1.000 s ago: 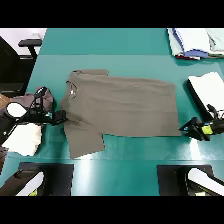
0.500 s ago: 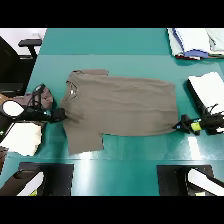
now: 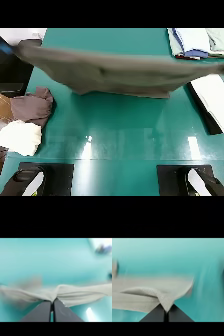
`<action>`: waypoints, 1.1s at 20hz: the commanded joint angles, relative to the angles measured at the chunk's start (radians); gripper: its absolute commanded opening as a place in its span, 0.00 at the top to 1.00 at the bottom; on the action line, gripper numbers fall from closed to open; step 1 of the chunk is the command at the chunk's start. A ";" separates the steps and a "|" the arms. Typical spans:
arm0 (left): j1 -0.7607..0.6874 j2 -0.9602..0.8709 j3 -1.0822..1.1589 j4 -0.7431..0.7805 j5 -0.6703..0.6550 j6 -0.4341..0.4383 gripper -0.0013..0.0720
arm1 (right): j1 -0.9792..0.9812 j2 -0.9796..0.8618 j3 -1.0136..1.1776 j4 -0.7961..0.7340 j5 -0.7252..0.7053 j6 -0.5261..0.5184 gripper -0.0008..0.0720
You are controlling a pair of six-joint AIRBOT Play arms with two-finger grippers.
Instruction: Fold the shirts.
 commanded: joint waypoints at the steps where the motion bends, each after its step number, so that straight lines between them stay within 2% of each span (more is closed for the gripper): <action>1: 0.001 0.010 0.373 0.003 0.000 -0.017 0.95 | -0.009 0.046 0.319 -0.059 0.036 0.051 0.97; 4: 0.001 0.010 0.563 0.008 0.029 -0.067 0.95 | -0.037 0.008 0.544 -0.130 0.138 0.097 0.97; 6: 0.001 0.010 0.613 0.057 0.043 -0.088 0.95 | -0.042 -0.042 0.676 -0.156 0.220 0.134 0.97; 7: 0.001 0.007 0.613 0.099 0.031 -0.108 0.95 | -0.041 -0.066 0.721 -0.155 0.252 0.144 0.97; 9: 0.001 -0.035 0.605 0.180 -0.082 -0.140 0.95 | -0.040 -0.107 0.745 -0.152 0.266 0.164 0.97; 12: 0.001 -0.142 0.468 0.178 -0.235 -0.137 0.95 | -0.020 -0.174 0.631 -0.152 0.269 0.167 0.97; 15: 0.001 -0.280 0.257 0.145 -0.280 -0.124 0.95 | 0.108 -0.292 0.438 -0.189 0.278 0.166 0.97; 18: 0.001 -0.430 0.060 0.138 -0.240 -0.085 0.95 | 0.229 -0.457 0.312 -0.330 0.281 0.187 0.97; 22: 0.001 -0.642 -0.051 0.137 -0.063 -0.058 0.95 | 0.264 -0.705 0.281 -0.335 0.230 0.184 0.97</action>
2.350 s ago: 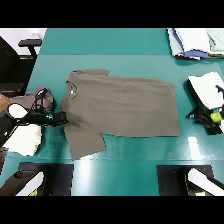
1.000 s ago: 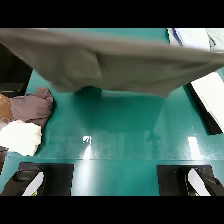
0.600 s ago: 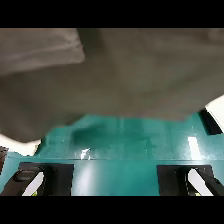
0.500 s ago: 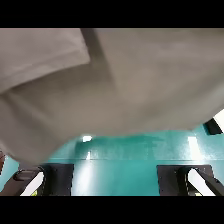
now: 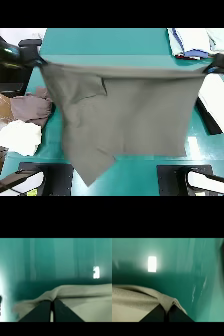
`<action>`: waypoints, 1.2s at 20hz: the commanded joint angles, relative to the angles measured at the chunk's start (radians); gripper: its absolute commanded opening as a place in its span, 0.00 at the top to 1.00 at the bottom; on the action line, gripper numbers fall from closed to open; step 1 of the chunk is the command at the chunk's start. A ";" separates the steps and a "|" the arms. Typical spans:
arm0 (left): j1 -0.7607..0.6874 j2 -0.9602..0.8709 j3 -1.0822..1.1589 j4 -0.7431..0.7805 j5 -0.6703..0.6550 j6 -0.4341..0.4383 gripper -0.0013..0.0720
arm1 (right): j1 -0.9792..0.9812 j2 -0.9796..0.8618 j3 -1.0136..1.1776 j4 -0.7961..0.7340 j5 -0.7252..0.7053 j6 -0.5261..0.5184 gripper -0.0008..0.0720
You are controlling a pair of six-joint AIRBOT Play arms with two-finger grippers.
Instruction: Fold the shirts.
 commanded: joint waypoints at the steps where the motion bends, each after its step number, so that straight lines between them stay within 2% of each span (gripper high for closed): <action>1: 0.001 -0.194 -0.086 -0.016 0.156 0.027 0.95 | 0.039 -0.220 -0.011 -0.033 -0.047 0.003 0.97; 5: 0.001 -0.355 -0.029 -0.066 0.292 0.089 0.95 | 0.037 -0.406 0.176 -0.032 -0.124 0.003 0.97; 9: 0.003 -0.394 0.002 -0.068 0.283 0.111 0.95 | 0.035 -0.484 0.314 -0.033 -0.125 -0.024 0.97; 12: 0.011 -0.393 0.007 -0.042 0.097 0.146 0.95 | 0.035 -0.419 0.205 -0.036 -0.121 -0.069 0.97; 14: 0.010 -0.389 -0.021 -0.031 0.017 0.159 0.95 | 0.036 -0.361 0.071 -0.035 -0.151 -0.071 0.97; 17: 0.010 -0.388 -0.115 -0.039 0.010 0.159 0.95 | 0.043 -0.299 -0.114 -0.035 -0.204 -0.071 0.97; 21: 0.010 -0.388 -0.224 -0.047 0.047 0.153 0.95 | 0.043 -0.266 -0.253 -0.031 -0.260 -0.070 0.97; 22: 0.010 -0.388 -0.234 -0.047 0.056 0.149 0.91 | 0.043 -0.258 -0.272 -0.018 -0.269 -0.068 0.94; 23: 0.010 -0.387 -0.233 -0.050 0.060 0.142 0.50 | 0.043 -0.254 -0.278 0.010 -0.269 -0.068 0.65; 24: 0.011 -0.381 -0.229 -0.061 0.061 0.132 0.29 | 0.035 -0.253 -0.272 0.039 -0.264 -0.068 0.40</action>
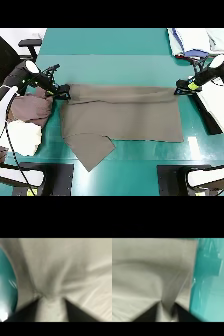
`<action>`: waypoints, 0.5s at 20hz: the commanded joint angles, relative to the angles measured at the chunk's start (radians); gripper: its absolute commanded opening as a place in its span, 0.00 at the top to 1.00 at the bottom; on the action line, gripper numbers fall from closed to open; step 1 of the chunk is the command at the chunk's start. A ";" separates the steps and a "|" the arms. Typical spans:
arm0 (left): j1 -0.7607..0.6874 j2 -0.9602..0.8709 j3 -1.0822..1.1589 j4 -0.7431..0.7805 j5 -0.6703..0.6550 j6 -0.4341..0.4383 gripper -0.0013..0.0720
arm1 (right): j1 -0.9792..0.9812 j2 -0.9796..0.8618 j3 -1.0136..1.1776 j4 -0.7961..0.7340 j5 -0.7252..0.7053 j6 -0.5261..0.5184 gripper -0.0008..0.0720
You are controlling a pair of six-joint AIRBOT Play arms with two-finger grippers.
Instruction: Fold the shirts.
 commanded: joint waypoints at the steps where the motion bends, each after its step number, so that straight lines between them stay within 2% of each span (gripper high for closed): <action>1: -0.001 0.024 -0.026 -0.023 0.013 -0.019 0.30 | -0.016 0.017 -0.031 0.101 -0.002 0.000 0.37; 4: -0.001 0.163 -0.056 0.064 -0.011 -0.016 0.30 | -0.043 0.074 -0.029 0.145 0.053 -0.016 0.37; 6: -0.001 0.307 -0.177 0.138 -0.026 -0.049 0.30 | -0.065 0.179 -0.113 0.148 0.049 -0.025 0.37; 10: -0.001 0.609 -0.539 0.083 -0.077 -0.114 0.30 | -0.097 0.380 -0.286 0.148 -0.009 -0.026 0.37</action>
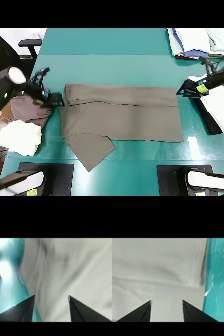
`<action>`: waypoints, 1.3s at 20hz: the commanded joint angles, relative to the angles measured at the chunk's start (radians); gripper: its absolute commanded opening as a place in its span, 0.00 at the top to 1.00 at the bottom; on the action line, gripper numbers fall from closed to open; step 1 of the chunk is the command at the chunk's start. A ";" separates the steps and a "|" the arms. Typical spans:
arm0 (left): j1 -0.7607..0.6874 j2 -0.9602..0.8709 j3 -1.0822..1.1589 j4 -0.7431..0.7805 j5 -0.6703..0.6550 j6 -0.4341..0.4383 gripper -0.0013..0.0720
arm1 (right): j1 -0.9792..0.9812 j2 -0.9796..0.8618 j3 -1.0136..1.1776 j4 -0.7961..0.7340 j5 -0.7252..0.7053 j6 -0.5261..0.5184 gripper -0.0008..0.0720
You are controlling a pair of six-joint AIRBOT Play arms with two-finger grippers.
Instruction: Fold the shirts.
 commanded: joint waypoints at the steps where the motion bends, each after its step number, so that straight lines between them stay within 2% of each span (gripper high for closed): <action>1: 0.000 0.259 -0.294 -0.024 -0.048 -0.082 0.30 | -0.030 0.158 -0.130 0.010 -0.059 -0.005 0.37; 4: 0.000 0.394 -0.501 -0.120 -0.036 -0.135 0.30 | -0.030 0.227 -0.173 0.010 -0.087 -0.005 0.37; 7: 0.000 0.411 -0.618 -0.220 0.007 -0.136 0.30 | -0.019 0.256 -0.172 0.011 -0.111 -0.016 0.37; 16: 0.000 0.411 -0.682 -0.328 0.139 -0.102 0.31 | -0.019 0.264 -0.172 0.019 -0.109 -0.016 0.37; 18: 0.000 0.411 -0.682 -0.354 0.144 -0.051 0.78 | -0.019 0.264 -0.172 0.019 -0.108 -0.016 0.37; 19: 0.000 0.411 -0.681 -0.370 0.151 -0.034 0.96 | -0.022 0.264 -0.172 0.018 -0.098 -0.016 0.37; 22: 0.000 0.411 -0.663 -0.371 0.121 -0.026 0.95 | -0.079 0.266 -0.212 -0.019 -0.010 -0.023 0.37; 26: 0.000 0.411 -0.643 -0.351 0.096 -0.005 0.95 | -0.280 0.265 -0.449 -0.119 0.076 -0.022 0.36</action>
